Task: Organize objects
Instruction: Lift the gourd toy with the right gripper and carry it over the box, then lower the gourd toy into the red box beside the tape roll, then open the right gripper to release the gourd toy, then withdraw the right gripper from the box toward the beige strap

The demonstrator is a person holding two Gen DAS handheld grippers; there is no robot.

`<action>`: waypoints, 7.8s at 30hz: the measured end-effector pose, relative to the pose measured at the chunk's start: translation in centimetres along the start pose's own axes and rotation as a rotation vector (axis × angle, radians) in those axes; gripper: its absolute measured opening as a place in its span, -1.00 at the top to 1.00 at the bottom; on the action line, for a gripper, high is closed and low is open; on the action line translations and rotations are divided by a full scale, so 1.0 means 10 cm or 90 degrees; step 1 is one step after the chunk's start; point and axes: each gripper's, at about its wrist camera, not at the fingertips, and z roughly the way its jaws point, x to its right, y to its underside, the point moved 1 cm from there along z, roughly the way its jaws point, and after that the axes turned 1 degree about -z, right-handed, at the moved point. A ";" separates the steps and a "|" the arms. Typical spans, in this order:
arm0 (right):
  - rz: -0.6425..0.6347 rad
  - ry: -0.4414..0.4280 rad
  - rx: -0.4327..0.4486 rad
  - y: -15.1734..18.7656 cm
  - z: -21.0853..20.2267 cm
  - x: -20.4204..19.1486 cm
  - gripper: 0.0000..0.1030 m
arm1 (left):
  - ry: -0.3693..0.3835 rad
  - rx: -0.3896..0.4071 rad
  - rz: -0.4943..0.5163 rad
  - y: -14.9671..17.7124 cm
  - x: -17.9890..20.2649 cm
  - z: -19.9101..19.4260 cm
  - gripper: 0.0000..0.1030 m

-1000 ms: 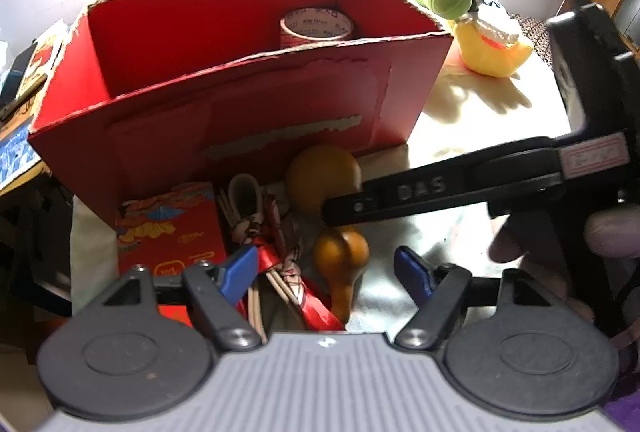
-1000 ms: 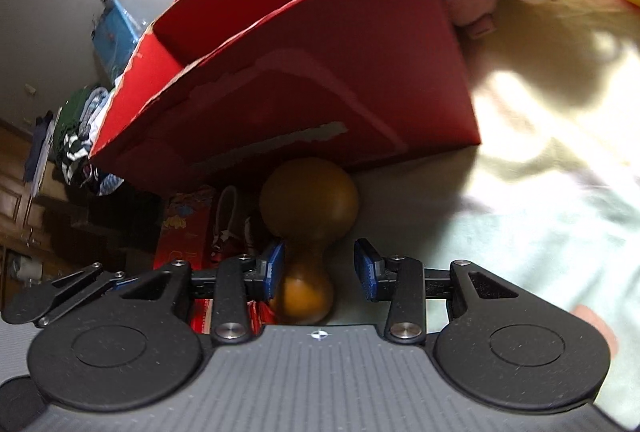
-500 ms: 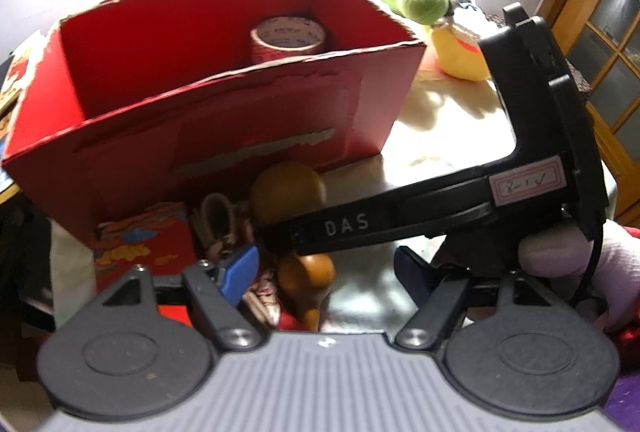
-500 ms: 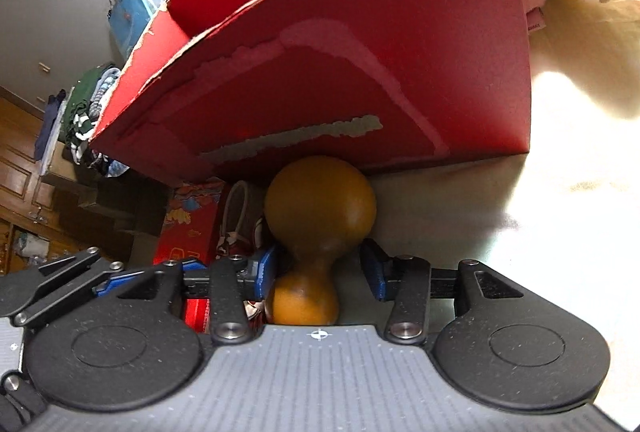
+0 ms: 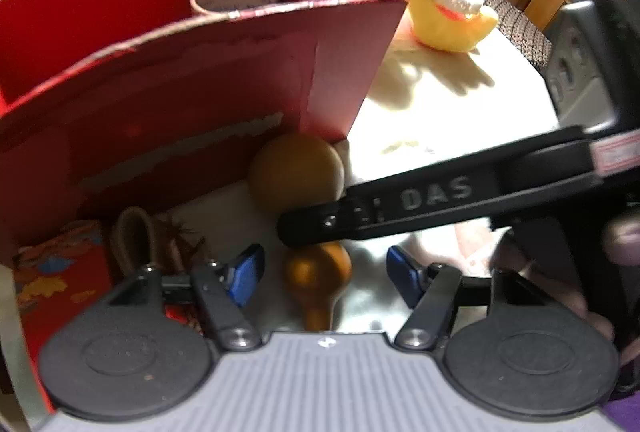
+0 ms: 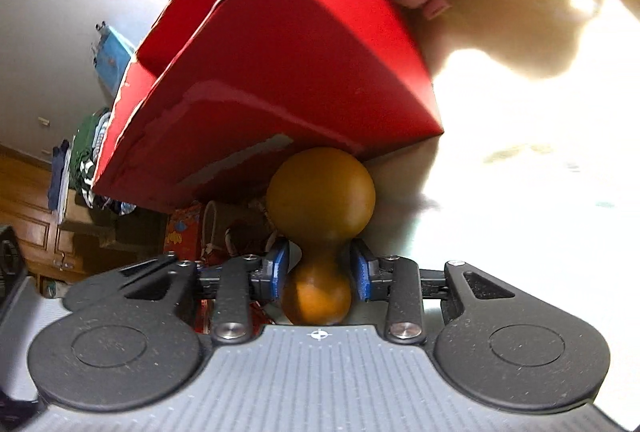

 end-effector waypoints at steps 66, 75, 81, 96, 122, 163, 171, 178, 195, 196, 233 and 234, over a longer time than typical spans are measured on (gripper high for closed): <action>-0.249 -0.035 0.145 -1.14 -0.31 -1.30 0.34 | -0.025 0.222 0.018 -1.16 -0.39 -1.01 -0.12; -0.230 -0.004 0.076 -1.32 0.12 -1.14 0.35 | -0.018 0.161 -0.042 -1.23 -0.67 -0.59 -0.12; -0.225 0.011 0.054 -1.42 0.31 -1.04 0.35 | -0.012 0.131 -0.064 -1.31 -0.78 -0.36 -0.10; -0.173 0.071 -0.018 -1.53 0.66 -0.79 0.35 | -0.025 0.012 -0.069 -1.44 -0.90 0.05 -0.03; -0.159 0.053 0.006 -1.53 0.64 -0.74 0.35 | -0.116 0.018 -0.078 -1.38 -0.98 -0.07 -0.38; -0.105 0.028 -0.072 -1.49 0.77 -0.68 0.37 | -0.298 0.064 -0.012 -1.22 -1.05 -0.23 -0.54; -0.118 0.016 -0.049 -1.50 0.78 -0.71 0.37 | -0.305 0.064 -0.027 -1.22 -1.08 -0.24 -0.58; -0.128 0.011 -0.029 -1.49 0.75 -0.70 0.38 | -0.329 0.068 -0.020 -1.21 -1.05 -0.23 -0.63; -0.160 0.002 0.007 -1.47 0.68 -0.73 0.38 | -0.410 0.063 -0.037 -1.22 -1.02 -0.20 -0.65; -0.162 0.003 0.006 -1.47 0.69 -0.74 0.38 | -0.415 0.063 -0.046 -1.21 -1.03 -0.21 -0.65; -0.320 -0.097 0.198 -0.73 -0.38 -0.76 0.09 | -0.461 0.104 -0.168 -0.74 -0.30 -0.84 -0.74; -0.320 -0.098 0.200 -0.71 -0.40 -0.75 0.04 | -0.468 0.108 -0.168 -0.73 -0.28 -0.85 -0.75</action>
